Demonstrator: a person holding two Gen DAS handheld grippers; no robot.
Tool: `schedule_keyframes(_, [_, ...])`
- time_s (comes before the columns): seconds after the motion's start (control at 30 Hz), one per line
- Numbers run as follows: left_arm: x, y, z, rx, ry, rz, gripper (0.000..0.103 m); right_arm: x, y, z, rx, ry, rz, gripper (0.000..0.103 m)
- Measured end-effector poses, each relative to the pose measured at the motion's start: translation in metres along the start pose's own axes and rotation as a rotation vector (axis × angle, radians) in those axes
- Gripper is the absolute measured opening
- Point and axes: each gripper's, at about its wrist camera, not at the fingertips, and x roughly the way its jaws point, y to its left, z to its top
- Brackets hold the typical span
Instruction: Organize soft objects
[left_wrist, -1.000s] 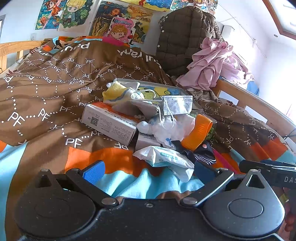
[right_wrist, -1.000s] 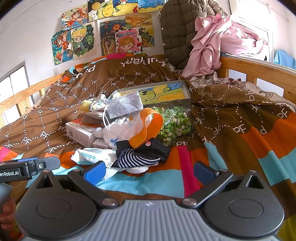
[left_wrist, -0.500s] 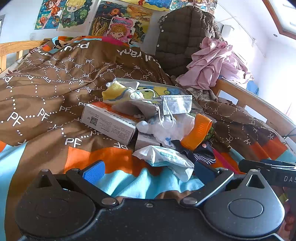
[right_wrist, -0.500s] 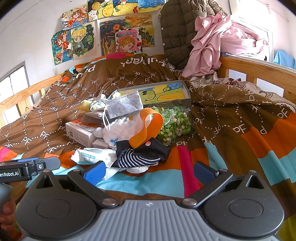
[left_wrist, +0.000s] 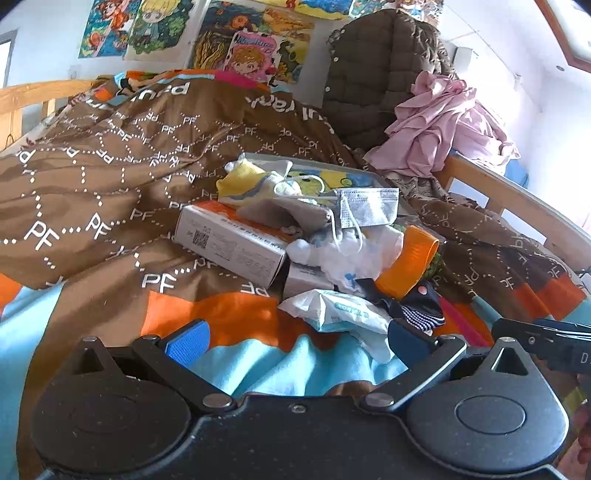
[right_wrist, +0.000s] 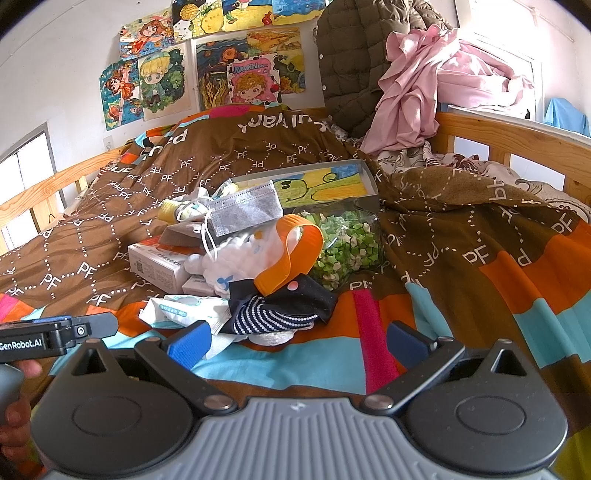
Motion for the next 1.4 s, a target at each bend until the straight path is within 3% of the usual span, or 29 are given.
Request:
schedule_keyframes(0.27, [0.008, -0.002, 0.003, 0.043, 0.029, 0.022, 0.102, 0.002, -0.001, -0.001, 0.001, 0.004, -0.002, 0.103])
schedule_keyframes(0.5, [0.015, -0.017, 0.02, 0.173, 0.048, 0.112, 0.102, 0.009, -0.002, 0.0, 0.006, 0.011, 0.0, 0.103])
schedule_keyframes(0.8, [0.024, -0.037, 0.043, 0.315, 0.093, 0.163, 0.102, 0.016, -0.006, 0.011, -0.027, 0.009, 0.016, 0.103])
schedule_keyframes(1.27, [0.039, -0.052, 0.053, 0.427, 0.13, 0.19, 0.102, 0.039, -0.001, 0.028, -0.206, 0.026, 0.056, 0.103])
schedule_keyframes(1.4, [0.048, -0.051, 0.055, 0.416, 0.158, 0.155, 0.102, 0.052, -0.004, 0.032, -0.239, 0.046, 0.078, 0.103])
